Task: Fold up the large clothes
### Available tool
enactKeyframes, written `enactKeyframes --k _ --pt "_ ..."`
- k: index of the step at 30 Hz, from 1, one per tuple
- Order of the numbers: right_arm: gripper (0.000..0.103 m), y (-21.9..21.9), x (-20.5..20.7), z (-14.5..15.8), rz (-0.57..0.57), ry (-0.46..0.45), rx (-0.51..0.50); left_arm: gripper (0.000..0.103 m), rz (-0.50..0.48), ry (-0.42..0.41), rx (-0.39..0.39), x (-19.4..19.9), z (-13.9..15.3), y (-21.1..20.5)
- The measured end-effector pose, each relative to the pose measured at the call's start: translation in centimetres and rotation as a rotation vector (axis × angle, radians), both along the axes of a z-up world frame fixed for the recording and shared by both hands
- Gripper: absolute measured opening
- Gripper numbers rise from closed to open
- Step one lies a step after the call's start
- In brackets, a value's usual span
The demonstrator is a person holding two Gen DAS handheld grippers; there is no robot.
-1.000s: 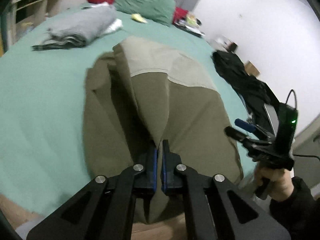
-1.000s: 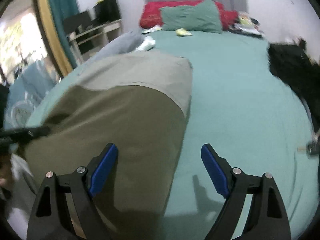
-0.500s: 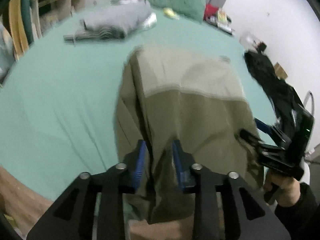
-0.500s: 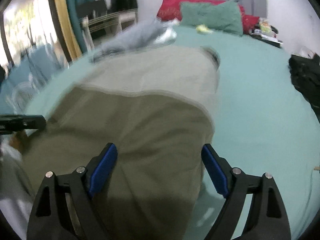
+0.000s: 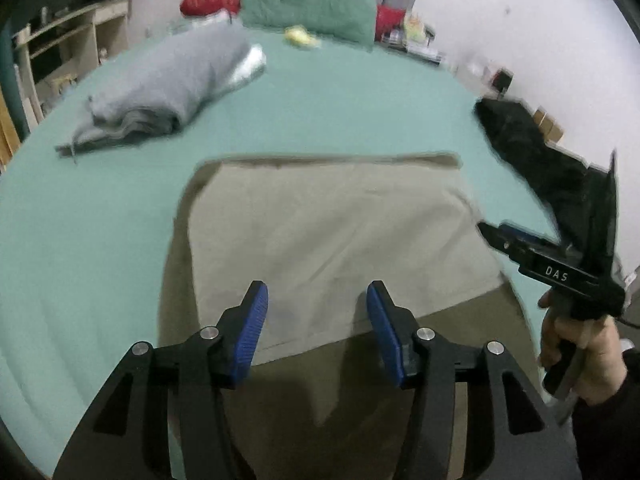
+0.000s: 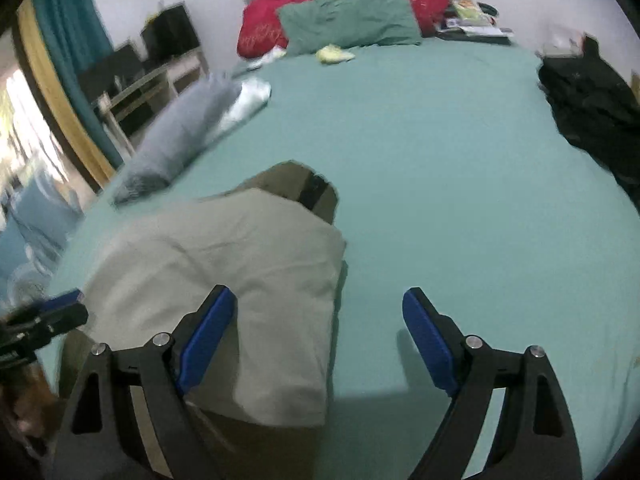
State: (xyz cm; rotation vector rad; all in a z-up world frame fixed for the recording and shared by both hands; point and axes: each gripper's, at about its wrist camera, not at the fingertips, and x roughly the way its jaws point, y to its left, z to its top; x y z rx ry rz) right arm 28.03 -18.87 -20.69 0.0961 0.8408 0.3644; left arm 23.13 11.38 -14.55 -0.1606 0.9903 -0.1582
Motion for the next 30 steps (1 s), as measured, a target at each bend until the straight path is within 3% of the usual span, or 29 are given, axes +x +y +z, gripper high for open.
enactKeyframes --k 3,5,6,14,18,21,27,30 --pt "0.086 2.3 0.7 -2.7 0.045 0.046 -0.059 0.055 0.064 0.094 -0.018 0.9 -2.7 1.5" --pt "0.094 2.2 1.6 -4.7 0.034 0.087 -0.001 0.055 0.094 0.096 -0.004 1.0 -3.3 2.2" --pt "0.095 2.2 1.7 -5.2 0.029 0.064 0.002 0.055 0.095 0.090 -0.005 0.9 -3.4 2.3" --pt "0.097 0.7 0.2 -2.8 -0.023 0.076 0.015 0.055 0.111 0.015 -0.071 -1.9 -2.6 2.8" --pt "0.097 0.2 -4.1 0.7 0.015 0.014 0.009 0.055 0.104 -0.056 -0.104 -4.9 -1.1 2.7" --pt "0.097 0.6 -7.4 1.4 0.074 0.014 -0.020 0.055 0.091 -0.073 -0.146 -7.8 -0.6 2.5" --pt "0.096 0.7 -12.7 -1.9 0.089 0.044 -0.073 0.064 0.113 0.017 -0.088 -10.9 -3.1 2.0" --pt "0.096 0.6 -14.1 -3.5 0.068 -0.004 -0.070 0.066 0.119 0.013 -0.042 -11.7 -3.6 1.8"
